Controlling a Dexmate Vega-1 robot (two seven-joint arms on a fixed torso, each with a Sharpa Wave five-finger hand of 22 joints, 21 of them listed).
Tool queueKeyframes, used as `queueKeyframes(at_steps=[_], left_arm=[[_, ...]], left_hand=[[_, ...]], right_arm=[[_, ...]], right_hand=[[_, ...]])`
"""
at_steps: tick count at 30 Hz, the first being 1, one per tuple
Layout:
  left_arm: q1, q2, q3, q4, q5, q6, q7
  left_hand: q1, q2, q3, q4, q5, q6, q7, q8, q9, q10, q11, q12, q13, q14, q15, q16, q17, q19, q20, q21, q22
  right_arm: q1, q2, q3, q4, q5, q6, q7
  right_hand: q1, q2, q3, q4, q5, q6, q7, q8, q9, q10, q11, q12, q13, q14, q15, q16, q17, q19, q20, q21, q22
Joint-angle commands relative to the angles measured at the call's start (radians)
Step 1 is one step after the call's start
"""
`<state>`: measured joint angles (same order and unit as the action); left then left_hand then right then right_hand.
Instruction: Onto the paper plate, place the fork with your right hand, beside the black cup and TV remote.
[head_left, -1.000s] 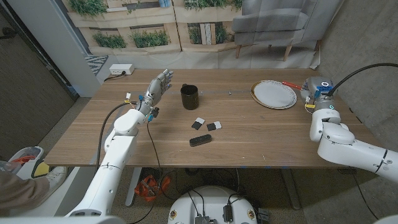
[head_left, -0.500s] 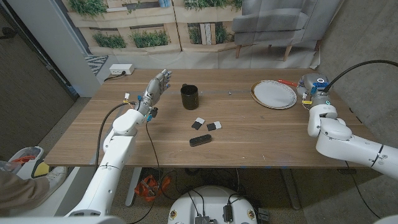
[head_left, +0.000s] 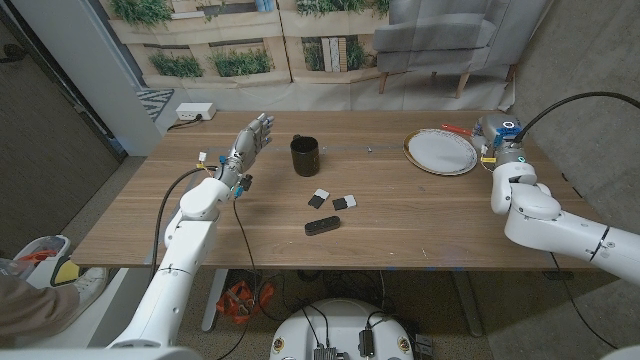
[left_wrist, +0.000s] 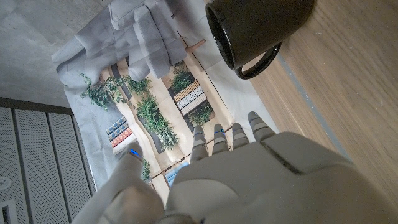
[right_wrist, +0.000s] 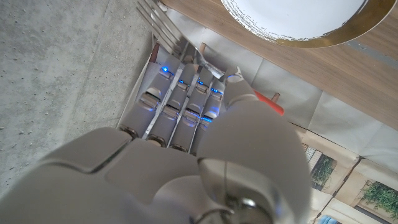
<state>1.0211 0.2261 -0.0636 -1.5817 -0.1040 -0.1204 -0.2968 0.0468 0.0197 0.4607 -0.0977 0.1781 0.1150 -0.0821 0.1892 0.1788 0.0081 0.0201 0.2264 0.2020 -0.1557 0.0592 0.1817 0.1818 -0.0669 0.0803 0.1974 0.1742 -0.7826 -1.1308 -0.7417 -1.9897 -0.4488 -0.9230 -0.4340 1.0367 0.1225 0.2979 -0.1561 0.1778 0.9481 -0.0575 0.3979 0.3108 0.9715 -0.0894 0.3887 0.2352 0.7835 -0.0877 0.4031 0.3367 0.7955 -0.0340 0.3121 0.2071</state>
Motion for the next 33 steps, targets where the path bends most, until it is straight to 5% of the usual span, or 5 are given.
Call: queueKeyframes(at_steps=[1,33], left_arm=[[0.022,0.0,-0.008,-0.025,-0.003,-0.002,0.005],[0.049,-0.006,-0.019,-0.044,0.005,0.014,0.033]], left_hand=[[-0.003,0.005,-0.004,-0.002,-0.001,0.01,0.002,0.001,0.004,0.004,0.006,0.004,0.004,-0.013,-0.017,0.004,0.002,0.001,-0.005,-0.002,0.003],[-0.001,0.007,-0.005,-0.003,0.0,0.014,0.004,0.002,0.004,0.007,0.009,0.005,0.004,-0.017,-0.021,0.003,0.001,-0.002,-0.015,-0.004,0.002]], right_arm=[[0.039,0.022,-0.025,0.039,-0.029,0.041,0.025],[0.129,0.074,-0.08,0.173,-0.102,0.174,0.072]], right_hand=[[0.008,0.003,0.0,0.002,0.005,0.039,-0.033,0.02,0.037,0.007,0.0,0.001,0.005,0.013,-0.14,-0.005,0.002,-0.001,-0.001,0.007,0.002],[0.01,0.005,-0.005,0.003,0.004,0.041,-0.033,0.022,0.038,0.011,0.002,0.001,0.006,0.022,-0.139,-0.011,0.006,-0.003,-0.003,0.015,0.002]])
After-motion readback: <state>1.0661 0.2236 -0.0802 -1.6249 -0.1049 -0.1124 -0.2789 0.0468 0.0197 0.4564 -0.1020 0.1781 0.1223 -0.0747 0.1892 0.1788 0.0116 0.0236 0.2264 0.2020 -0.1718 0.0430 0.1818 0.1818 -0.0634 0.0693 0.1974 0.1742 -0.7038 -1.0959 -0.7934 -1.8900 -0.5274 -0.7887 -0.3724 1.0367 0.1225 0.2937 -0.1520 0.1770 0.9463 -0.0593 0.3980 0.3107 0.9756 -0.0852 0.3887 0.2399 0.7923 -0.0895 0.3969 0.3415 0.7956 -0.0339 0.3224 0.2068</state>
